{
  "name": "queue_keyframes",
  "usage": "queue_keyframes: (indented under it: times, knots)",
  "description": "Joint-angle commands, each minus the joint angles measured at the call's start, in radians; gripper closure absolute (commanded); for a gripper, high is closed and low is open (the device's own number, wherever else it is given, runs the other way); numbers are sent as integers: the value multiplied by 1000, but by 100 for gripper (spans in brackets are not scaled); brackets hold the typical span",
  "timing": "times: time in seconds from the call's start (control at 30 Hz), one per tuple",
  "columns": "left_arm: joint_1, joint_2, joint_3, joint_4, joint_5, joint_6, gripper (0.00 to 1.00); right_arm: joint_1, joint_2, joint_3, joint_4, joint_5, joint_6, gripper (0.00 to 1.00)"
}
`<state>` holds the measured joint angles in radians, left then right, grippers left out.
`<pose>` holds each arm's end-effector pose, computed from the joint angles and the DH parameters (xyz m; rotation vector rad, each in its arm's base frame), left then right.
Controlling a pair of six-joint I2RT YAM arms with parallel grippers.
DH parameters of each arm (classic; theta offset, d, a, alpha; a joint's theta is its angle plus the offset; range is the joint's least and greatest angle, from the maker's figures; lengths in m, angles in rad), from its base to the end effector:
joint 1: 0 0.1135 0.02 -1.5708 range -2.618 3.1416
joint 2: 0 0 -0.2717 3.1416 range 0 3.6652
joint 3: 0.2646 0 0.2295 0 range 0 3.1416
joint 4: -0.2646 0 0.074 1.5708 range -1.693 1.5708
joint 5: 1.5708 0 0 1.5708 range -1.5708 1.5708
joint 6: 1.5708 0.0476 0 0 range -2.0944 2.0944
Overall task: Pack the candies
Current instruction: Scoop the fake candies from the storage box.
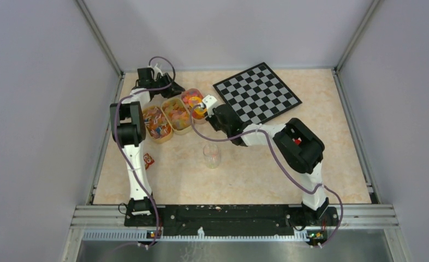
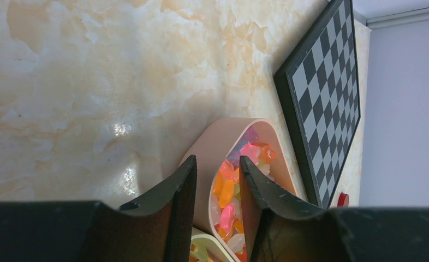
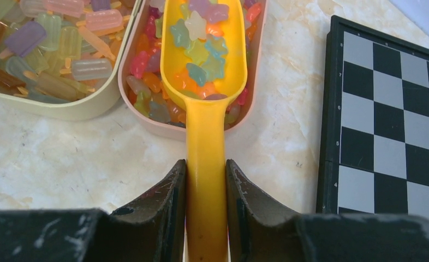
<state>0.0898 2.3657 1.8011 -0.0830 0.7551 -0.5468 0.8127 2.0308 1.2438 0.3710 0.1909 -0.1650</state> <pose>0.5207 0.0141 0.1704 -0.2736 2.2035 -1.0869 0.3159 0.3205 0.1937 -0.8217 1.8081 0.2310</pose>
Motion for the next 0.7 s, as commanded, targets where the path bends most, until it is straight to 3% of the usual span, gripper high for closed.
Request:
queue_keyframes:
  times: [0.0, 0.67]
  knots:
    - [1, 8, 24, 18, 18, 19, 59, -25, -65, -25, 94, -22, 16, 100]
    - [2, -206, 78, -72, -63, 65, 30, -50, -172, -96, 213, -121, 36, 100]
